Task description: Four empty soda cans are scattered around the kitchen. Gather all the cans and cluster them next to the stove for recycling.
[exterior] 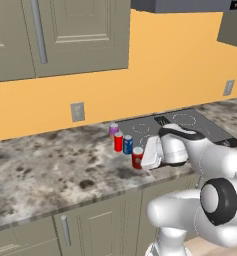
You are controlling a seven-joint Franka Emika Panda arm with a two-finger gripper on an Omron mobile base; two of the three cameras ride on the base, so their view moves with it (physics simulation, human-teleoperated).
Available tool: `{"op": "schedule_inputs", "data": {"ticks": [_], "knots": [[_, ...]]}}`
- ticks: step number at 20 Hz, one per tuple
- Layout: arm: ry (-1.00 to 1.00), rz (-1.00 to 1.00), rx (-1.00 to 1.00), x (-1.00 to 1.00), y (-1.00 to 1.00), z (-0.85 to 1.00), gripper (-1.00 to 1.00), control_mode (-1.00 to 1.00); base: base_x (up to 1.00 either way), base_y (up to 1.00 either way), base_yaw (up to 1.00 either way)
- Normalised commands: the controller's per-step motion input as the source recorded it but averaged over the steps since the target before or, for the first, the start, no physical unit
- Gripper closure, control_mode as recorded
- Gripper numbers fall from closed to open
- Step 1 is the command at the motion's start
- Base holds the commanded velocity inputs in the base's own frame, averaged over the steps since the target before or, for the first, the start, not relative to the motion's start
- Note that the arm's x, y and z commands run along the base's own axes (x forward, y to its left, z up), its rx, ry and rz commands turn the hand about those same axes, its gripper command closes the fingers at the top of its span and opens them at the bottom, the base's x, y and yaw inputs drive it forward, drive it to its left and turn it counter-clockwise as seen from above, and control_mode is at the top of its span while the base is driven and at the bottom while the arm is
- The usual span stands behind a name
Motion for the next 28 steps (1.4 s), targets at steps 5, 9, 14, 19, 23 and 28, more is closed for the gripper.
{"op": "schedule_inputs", "data": {"ticks": [5, 9, 14, 19, 23, 28], "knots": [[0.03, -0.03, 0.00, 0.13, 0.00, -0.27, 1.00, -1.00, 0.00, 0.00, 0.00], [0.02, -0.04, 0.00, 0.12, 0.00, -0.25, 1.00, -1.00, 0.00, 0.00, 0.00], [0.02, -0.04, 0.00, 0.13, 0.00, -0.24, 1.00, -1.00, 0.00, 0.00, 0.00], [0.02, -0.04, 0.00, 0.18, 0.01, -0.21, 1.00, -1.00, 0.00, 0.00, 0.00], [0.01, -0.04, 0.00, 0.16, 0.00, -0.25, 1.00, -1.00, 0.00, 0.00, 0.00], [-0.03, -0.01, 0.00, 0.03, 0.02, -0.39, 1.00, -1.00, 0.00, 0.00, 0.00]]}}
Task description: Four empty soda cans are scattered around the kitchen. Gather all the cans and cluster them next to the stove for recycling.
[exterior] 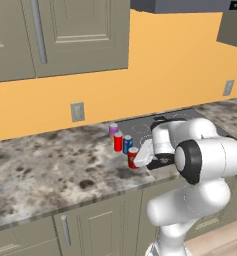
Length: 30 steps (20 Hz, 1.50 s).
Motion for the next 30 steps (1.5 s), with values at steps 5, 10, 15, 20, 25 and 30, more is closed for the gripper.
{"op": "schedule_inputs", "data": {"ticks": [5, 10, 15, 20, 25, 30], "knots": [[-0.09, 0.00, 0.00, 0.00, 0.07, -0.39, 1.00, -1.00, 0.00, 0.00, 0.00], [-0.08, 0.00, 0.00, 0.00, 0.08, -0.35, -1.00, -1.00, 0.00, 0.00, 0.00], [-0.04, 0.00, 0.00, 0.00, 0.04, -0.25, -1.00, -1.00, 0.00, 0.00, 0.00], [0.00, 0.00, 0.00, -0.08, 0.00, -0.15, -1.00, -1.00, 0.00, 0.00, 0.00], [0.00, 0.00, 0.00, -0.23, 0.00, -0.07, -1.00, -1.00, 0.00, 0.00, 0.00], [0.00, 0.00, 0.00, -0.29, -0.01, -0.05, -1.00, -1.00, 0.00, 0.00, 0.00]]}}
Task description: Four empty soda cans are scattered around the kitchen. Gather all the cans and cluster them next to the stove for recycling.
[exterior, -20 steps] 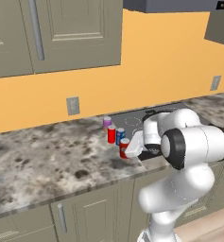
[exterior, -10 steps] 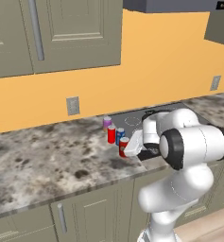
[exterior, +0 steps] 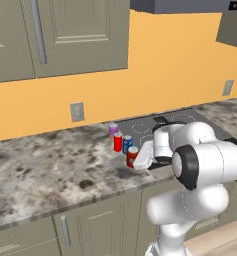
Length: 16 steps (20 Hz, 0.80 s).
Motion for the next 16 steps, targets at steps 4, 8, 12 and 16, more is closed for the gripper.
{"op": "schedule_inputs", "data": {"ticks": [4, 8, 12, 16], "knots": [[0.04, -0.01, 0.00, -0.22, -0.09, 0.08, -1.00, -1.00, 0.00, 0.00, 0.00], [0.06, -0.01, 0.00, -0.09, -0.13, 0.26, -1.00, -1.00, 0.00, 0.00, 0.00], [0.05, -0.01, 0.00, -0.02, -0.15, 0.31, -1.00, -1.00, 0.00, 0.00, 0.00], [0.01, -0.01, 0.00, -0.04, -0.15, 0.30, -1.00, -1.00, 0.00, 0.00, 0.00]]}}
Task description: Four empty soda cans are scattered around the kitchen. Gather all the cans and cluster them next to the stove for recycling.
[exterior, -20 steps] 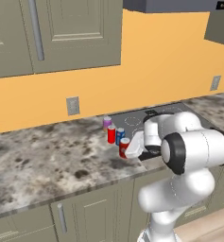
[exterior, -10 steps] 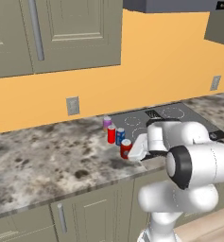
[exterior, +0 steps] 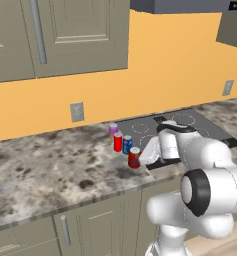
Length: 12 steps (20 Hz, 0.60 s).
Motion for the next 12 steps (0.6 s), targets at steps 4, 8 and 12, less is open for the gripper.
{"op": "schedule_inputs", "data": {"ticks": [4, 8, 12], "knots": [[0.00, 0.00, 0.00, -0.09, -0.15, 0.40, -1.00, -1.00, 0.00, 0.00, 0.00], [0.00, 0.00, 0.00, -0.09, -0.22, 0.42, -1.00, -1.00, 0.00, 0.00, 0.00], [0.00, -0.01, 0.00, -0.11, -0.26, 0.53, -1.00, -1.00, 0.00, 0.00, 0.00]]}}
